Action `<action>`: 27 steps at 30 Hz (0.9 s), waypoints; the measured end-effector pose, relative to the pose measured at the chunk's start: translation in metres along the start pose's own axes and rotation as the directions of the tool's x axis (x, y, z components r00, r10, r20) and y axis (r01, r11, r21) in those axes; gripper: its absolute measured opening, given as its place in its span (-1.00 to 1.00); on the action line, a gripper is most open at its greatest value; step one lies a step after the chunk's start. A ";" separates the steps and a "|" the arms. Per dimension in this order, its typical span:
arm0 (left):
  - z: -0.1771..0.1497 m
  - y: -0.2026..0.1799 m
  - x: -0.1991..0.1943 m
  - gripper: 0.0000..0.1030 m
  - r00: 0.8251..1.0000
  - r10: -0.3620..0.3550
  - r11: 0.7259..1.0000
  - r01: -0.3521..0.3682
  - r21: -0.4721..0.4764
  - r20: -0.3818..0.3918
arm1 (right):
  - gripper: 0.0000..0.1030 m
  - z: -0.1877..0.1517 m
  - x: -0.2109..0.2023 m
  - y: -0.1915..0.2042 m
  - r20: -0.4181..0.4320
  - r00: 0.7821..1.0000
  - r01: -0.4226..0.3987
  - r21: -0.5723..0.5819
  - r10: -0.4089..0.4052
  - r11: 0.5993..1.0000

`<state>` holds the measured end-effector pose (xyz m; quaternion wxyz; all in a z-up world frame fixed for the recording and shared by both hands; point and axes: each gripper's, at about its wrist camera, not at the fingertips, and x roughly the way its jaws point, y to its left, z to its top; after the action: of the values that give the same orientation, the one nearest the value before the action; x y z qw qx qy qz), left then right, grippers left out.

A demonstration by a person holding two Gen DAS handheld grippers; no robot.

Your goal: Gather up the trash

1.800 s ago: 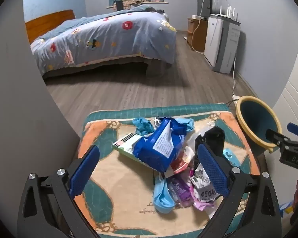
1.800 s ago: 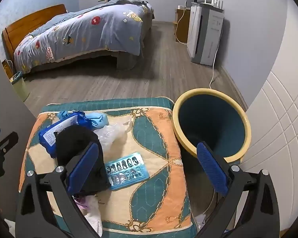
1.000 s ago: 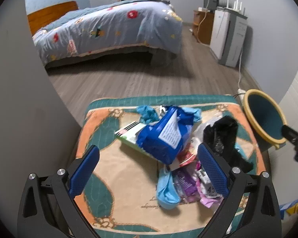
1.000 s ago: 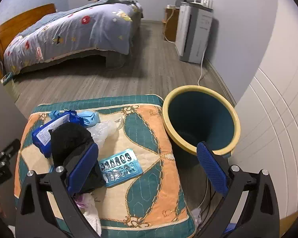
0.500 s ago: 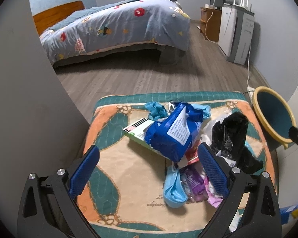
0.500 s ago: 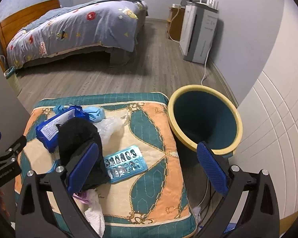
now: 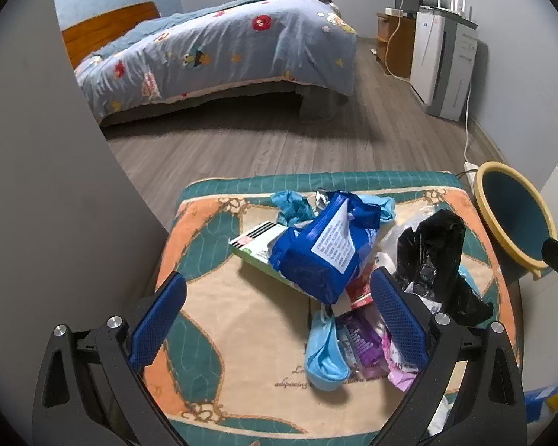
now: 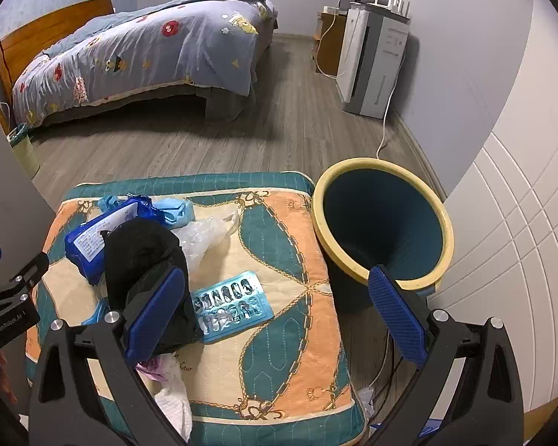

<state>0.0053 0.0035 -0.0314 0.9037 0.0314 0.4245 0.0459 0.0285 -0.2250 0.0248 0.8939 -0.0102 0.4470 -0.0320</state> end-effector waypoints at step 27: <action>0.013 -0.003 -0.005 0.90 0.999 -0.036 0.996 0.033 0.078 0.039 | 0.89 -0.005 0.014 0.016 -0.040 0.999 0.005 -0.027 -0.006 1.000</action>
<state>0.0123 -0.0003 -0.0200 0.9110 0.0598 0.4079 0.0132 0.0338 -0.2096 0.0098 0.8845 -0.0230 0.4651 -0.0288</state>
